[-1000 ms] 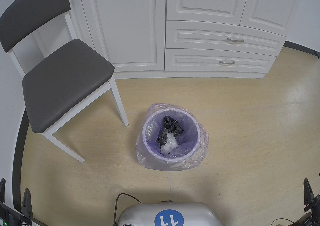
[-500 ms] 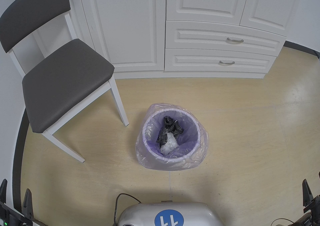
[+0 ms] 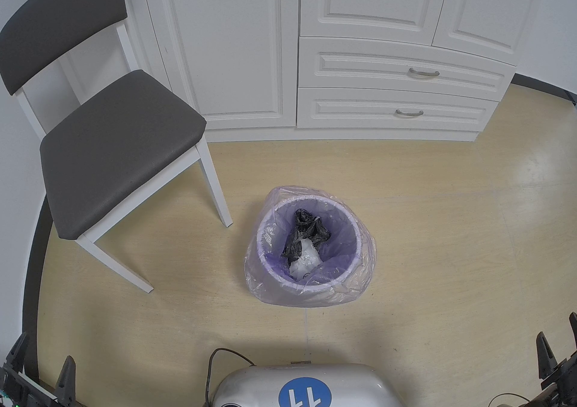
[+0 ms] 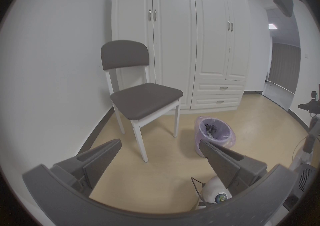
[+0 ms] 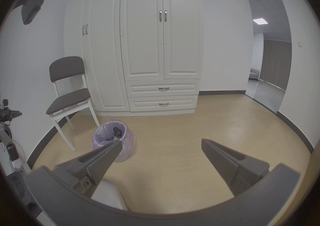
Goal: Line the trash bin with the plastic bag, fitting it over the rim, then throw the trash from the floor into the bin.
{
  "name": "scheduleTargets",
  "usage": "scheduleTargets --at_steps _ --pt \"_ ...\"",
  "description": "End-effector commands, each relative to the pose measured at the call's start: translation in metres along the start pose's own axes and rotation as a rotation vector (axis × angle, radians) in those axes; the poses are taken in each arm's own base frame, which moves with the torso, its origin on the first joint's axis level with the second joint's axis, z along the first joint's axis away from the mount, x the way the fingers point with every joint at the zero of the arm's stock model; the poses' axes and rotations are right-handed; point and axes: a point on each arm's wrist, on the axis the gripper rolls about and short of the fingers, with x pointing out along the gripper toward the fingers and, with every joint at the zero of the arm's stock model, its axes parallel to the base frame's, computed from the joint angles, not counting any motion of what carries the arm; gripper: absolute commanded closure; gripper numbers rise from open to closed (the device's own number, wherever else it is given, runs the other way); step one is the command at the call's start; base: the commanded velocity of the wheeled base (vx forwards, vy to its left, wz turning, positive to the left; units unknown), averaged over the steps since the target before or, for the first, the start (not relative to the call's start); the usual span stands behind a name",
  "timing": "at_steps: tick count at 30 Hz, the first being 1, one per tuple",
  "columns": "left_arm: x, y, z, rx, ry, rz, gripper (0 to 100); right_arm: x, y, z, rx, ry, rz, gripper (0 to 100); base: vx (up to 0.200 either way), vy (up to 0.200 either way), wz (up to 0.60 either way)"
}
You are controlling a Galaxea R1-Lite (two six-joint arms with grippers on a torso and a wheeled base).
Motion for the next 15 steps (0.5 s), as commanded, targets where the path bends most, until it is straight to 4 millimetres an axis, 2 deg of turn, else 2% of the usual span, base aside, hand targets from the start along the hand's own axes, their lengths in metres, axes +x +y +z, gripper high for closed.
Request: scheduleTargets --at_steps 1,10,15 --pt "-0.0001 -0.0003 -0.001 0.002 -0.021 -0.013 0 0.0002 0.0001 -0.0055 0.002 0.008 0.005 0 0.0 0.0 0.0" --pt "0.0003 0.0008 -0.001 -0.062 -0.032 0.035 0 0.0002 0.0 -0.0057 0.016 0.009 0.004 0 0.0 0.0 0.0" --pt "0.0002 0.0001 -0.0012 0.019 -0.031 0.007 0 0.0002 0.0 -0.0058 0.004 0.011 0.004 0 0.0 0.0 0.0"
